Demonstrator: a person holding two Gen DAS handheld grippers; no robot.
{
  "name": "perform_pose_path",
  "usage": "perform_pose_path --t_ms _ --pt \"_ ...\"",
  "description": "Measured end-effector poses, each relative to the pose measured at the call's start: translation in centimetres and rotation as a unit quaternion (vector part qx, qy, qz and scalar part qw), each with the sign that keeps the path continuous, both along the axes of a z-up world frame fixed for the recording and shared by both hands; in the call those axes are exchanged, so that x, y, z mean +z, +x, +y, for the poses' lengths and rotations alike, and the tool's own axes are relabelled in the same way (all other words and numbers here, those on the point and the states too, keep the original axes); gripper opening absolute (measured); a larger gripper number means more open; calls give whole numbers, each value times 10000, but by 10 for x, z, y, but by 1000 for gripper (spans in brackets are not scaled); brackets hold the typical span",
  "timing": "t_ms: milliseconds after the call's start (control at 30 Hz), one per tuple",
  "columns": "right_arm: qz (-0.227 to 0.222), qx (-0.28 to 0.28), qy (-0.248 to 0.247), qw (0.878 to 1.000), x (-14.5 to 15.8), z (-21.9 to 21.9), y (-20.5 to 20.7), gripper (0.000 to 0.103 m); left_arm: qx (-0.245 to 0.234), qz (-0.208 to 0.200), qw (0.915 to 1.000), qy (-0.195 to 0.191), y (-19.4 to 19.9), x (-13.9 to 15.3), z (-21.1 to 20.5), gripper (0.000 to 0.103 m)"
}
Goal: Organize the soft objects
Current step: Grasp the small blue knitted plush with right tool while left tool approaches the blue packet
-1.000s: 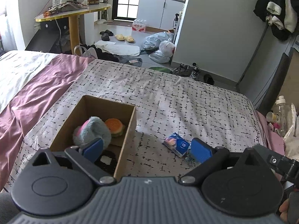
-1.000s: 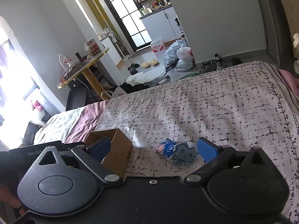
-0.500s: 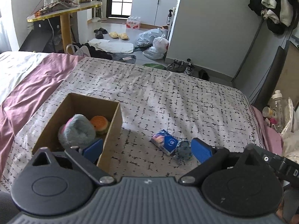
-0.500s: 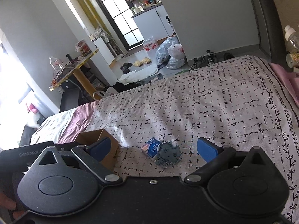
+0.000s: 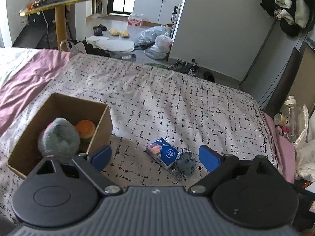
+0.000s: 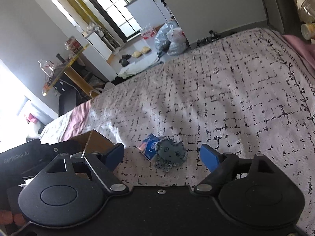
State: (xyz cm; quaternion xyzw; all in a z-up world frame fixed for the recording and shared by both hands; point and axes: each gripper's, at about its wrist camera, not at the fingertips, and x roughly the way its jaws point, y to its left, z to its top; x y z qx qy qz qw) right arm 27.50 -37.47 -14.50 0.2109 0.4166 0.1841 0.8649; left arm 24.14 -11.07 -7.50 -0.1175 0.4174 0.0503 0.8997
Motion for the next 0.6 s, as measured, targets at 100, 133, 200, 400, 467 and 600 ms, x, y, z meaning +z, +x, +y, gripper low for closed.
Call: perform_pose_path --t_ms 100,133,200,400,467,600 --pt "75 39 -79 9999 -7 4 6 83 48 121 9999 -103 9 -12 0 93" --pt "82 65 -130 9999 -9 5 7 83 63 147 9998 -128 12 -15 -1 91" --pt "93 107 -281 9995 -16 8 9 83 63 184 9997 -175 19 -22 -2 88" --pt "260 205 -330 9989 -34 11 20 76 5 417 9987 -289 41 -45 -10 79" --pt "311 260 -347 9986 -39 14 24 76 10 494 9983 -309 47 -52 -11 79" --pt "487 368 -409 9973 -53 22 35 76 53 661 9970 -402 59 -69 -10 79"
